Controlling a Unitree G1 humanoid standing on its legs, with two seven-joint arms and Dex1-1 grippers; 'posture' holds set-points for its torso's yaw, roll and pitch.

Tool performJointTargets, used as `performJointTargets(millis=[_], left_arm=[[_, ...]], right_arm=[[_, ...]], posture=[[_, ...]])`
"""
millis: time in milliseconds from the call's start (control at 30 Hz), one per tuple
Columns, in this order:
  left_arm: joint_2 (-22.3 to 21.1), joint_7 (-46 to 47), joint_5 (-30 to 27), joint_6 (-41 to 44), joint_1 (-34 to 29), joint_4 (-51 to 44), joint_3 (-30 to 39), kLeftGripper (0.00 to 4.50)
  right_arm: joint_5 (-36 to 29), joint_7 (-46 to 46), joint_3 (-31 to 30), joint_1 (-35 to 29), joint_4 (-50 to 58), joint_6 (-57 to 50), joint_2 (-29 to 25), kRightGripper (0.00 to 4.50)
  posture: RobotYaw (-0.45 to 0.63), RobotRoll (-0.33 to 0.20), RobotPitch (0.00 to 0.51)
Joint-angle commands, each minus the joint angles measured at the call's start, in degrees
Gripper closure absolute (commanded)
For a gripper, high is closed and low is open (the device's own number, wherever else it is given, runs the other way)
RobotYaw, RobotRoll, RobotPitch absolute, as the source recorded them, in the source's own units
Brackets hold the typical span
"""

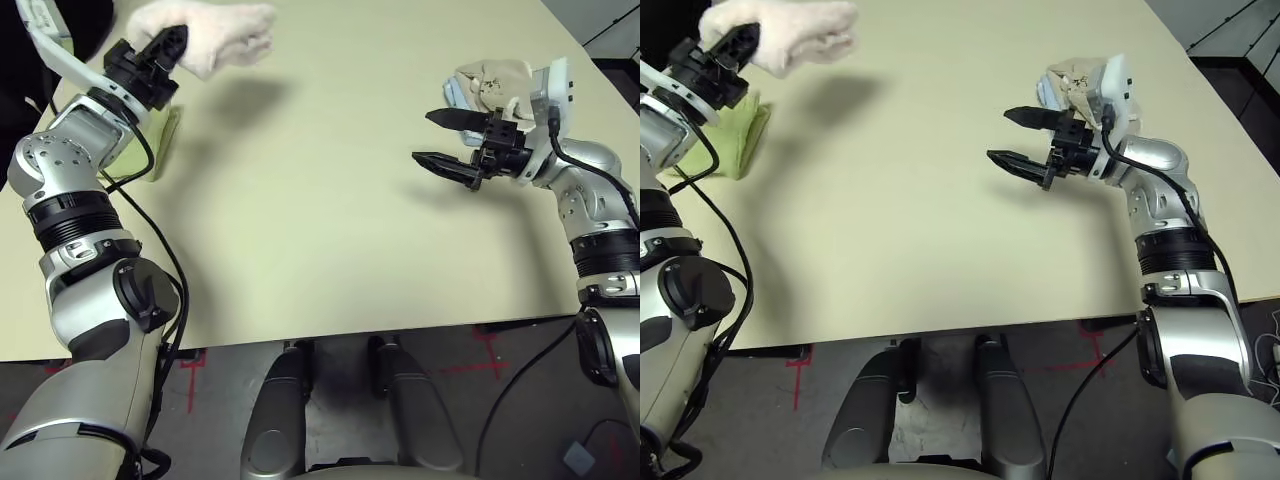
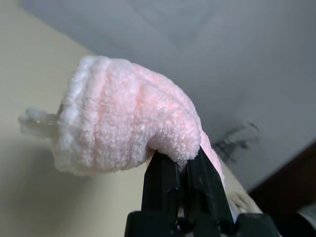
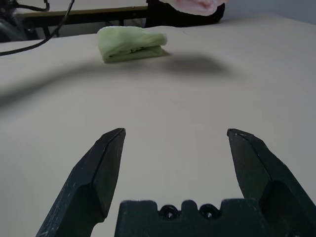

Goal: Fold the towel and set it aside.

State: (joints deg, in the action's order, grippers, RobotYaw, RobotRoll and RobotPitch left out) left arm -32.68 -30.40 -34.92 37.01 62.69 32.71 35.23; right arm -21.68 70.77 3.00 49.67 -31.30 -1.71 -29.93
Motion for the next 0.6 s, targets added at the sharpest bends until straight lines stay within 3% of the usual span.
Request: performJointTargets(millis=[33,333,600], left_arm=[[-1.49,0.98,2.13,-4.51,-2.61,1.83,-1.14,4.47],[-4.85,2.24,3.36,-11.72,-7.98,4.03,-1.18,4.47],[-5.59,4.6,2.66,-15.27,-8.96,5.24,0.29,4.47]], right_arm=[[-0.14,0.42,-0.2,-1.0,1.86,-0.71,0.38,0.0],[-0.12,0.96,-0.12,-1.7,3.36,-2.12,0.33,0.0],[0.06,1.12,-0.17,-2.14,4.55,-3.06,-0.09,0.0]], posture=[[0.1,0.0,0.266],[0.11,0.0,0.271],[0.1,0.0,0.271]])
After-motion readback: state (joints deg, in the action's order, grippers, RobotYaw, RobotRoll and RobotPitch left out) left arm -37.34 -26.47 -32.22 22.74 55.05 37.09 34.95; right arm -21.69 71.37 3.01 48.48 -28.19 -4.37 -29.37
